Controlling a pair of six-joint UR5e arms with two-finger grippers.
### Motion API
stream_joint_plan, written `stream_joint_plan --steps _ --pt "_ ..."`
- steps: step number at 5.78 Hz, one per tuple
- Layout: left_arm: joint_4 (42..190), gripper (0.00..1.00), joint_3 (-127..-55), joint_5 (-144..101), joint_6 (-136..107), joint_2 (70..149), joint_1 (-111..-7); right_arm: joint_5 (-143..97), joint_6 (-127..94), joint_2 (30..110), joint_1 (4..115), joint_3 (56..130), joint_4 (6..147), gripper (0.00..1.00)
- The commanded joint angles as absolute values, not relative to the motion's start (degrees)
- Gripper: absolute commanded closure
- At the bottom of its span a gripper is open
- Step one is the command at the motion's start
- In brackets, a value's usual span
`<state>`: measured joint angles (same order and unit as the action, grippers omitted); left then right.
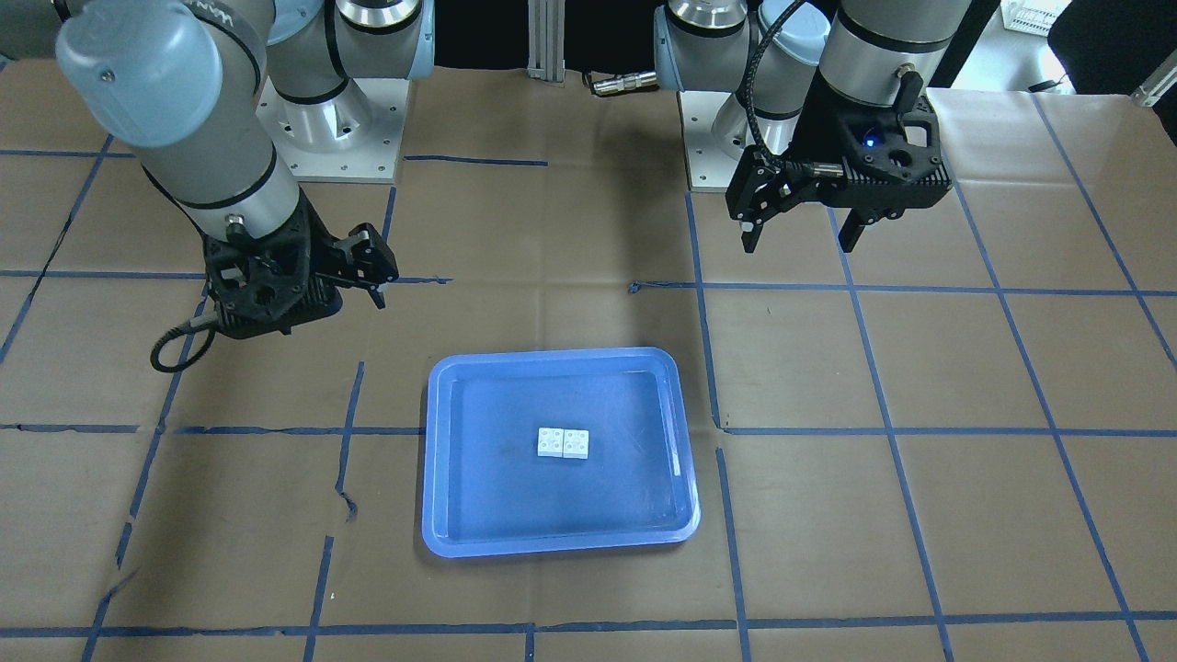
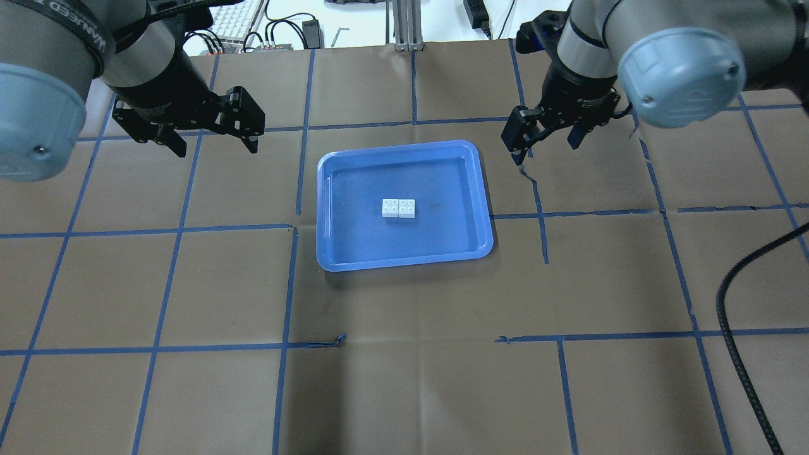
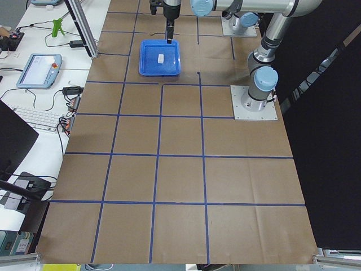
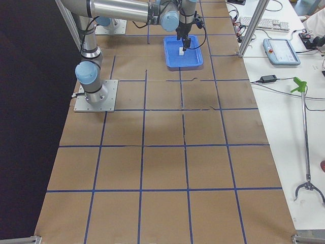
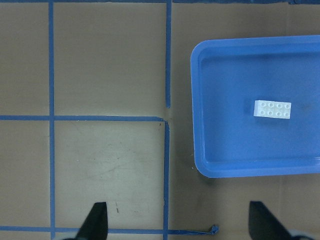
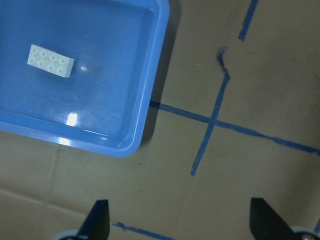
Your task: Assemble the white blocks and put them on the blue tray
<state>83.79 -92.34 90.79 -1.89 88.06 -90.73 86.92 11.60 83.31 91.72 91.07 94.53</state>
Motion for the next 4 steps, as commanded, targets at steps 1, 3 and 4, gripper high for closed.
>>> stream_joint_plan --steps 1,3,4 --pt "83.85 0.00 -92.37 90.70 -1.93 87.72 -90.62 89.29 2.42 88.74 90.62 90.71 87.40 0.00" --pt "84.02 0.00 -92.55 90.79 -1.93 87.10 -90.62 89.74 1.67 90.97 90.44 91.32 86.40 0.00" --pt "84.02 0.00 -92.55 90.79 -1.93 87.10 -90.62 89.74 1.67 91.05 90.44 91.32 86.40 0.00"
